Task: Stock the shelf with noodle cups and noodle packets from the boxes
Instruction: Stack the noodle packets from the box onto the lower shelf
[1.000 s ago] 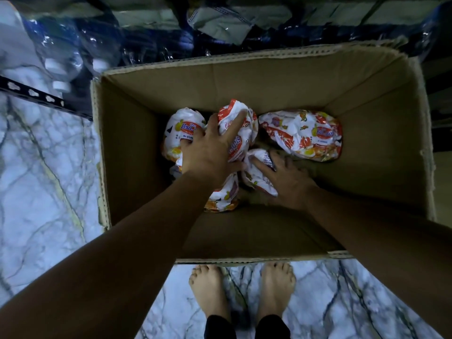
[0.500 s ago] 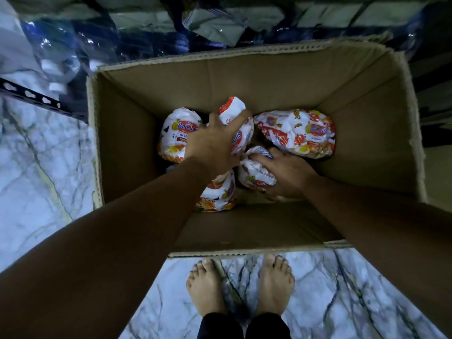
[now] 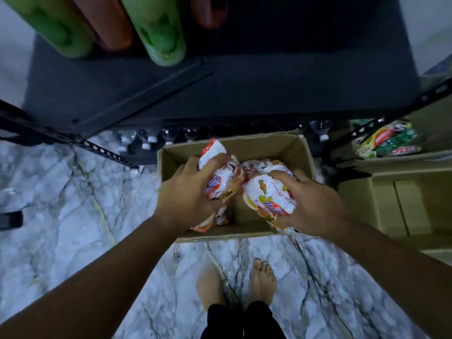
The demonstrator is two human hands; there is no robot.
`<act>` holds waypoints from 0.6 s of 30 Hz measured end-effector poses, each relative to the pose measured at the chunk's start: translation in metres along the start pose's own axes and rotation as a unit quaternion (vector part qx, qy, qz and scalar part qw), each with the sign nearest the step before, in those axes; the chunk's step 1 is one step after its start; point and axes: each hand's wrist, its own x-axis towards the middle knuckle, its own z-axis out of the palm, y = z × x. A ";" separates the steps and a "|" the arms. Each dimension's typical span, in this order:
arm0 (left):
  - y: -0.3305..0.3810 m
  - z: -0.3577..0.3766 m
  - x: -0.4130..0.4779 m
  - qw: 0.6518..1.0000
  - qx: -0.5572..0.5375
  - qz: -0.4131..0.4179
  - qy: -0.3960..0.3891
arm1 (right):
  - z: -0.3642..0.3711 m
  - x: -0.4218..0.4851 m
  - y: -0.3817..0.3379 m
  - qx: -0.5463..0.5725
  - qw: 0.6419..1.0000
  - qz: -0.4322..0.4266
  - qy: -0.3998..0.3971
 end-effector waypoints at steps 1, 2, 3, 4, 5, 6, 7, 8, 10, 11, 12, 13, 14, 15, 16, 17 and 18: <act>0.008 -0.026 -0.014 1.000 -0.002 0.003 0.003 | -0.023 -0.018 -0.009 -0.003 1.000 -0.007 0.009; 0.014 -0.049 -0.028 1.000 -0.004 0.005 0.005 | -0.043 -0.036 -0.017 -0.009 1.000 -0.012 0.012; 0.021 -0.075 -0.043 1.000 -0.007 0.006 0.010 | -0.064 -0.054 -0.027 -0.012 1.000 -0.016 0.018; 0.028 -0.099 -0.058 1.000 -0.010 0.011 0.016 | -0.084 -0.072 -0.037 -0.012 0.999 -0.020 0.025; 0.033 -0.120 -0.071 1.000 -0.011 0.014 0.021 | -0.101 -0.088 -0.045 -0.006 0.999 -0.022 0.035; 0.040 -0.146 -0.086 0.999 -0.006 0.022 0.030 | -0.121 -0.106 -0.056 -0.004 0.999 -0.026 0.045; 0.046 -0.167 -0.099 0.999 0.004 0.034 0.038 | -0.139 -0.122 -0.067 -0.010 0.998 -0.028 0.048; 0.051 -0.189 -0.111 0.998 0.014 0.046 0.048 | -0.157 -0.138 -0.077 -0.021 0.998 -0.030 0.054; 0.060 -0.226 -0.129 0.995 0.040 0.066 0.063 | -0.188 -0.158 -0.093 -0.036 0.997 -0.040 0.058; 0.065 -0.245 -0.138 0.993 0.055 0.073 0.070 | -0.205 -0.169 -0.102 -0.042 0.996 -0.046 0.064; 0.070 -0.261 -0.144 0.992 0.068 0.079 0.074 | -0.219 -0.177 -0.111 -0.049 0.995 -0.052 0.068; 0.074 -0.279 -0.150 0.990 0.081 0.082 0.081 | -0.234 -0.186 -0.120 -0.057 0.994 -0.060 0.076; 0.079 -0.296 -0.155 0.988 0.091 0.086 0.090 | -0.249 -0.193 -0.129 -0.063 0.992 -0.069 0.081; 0.083 -0.309 -0.157 0.986 0.098 0.091 0.097 | -0.261 -0.198 -0.135 -0.065 0.991 -0.076 0.084; 0.088 -0.327 -0.162 0.984 0.109 0.098 0.104 | -0.275 -0.206 -0.143 -0.071 0.990 -0.083 0.091; 0.092 -0.343 -0.166 0.981 0.119 0.107 0.106 | -0.289 -0.212 -0.149 -0.080 0.988 -0.090 0.099; 0.097 -0.360 -0.170 0.979 0.129 0.115 0.110 | -0.304 -0.220 -0.155 -0.091 0.985 -0.095 0.108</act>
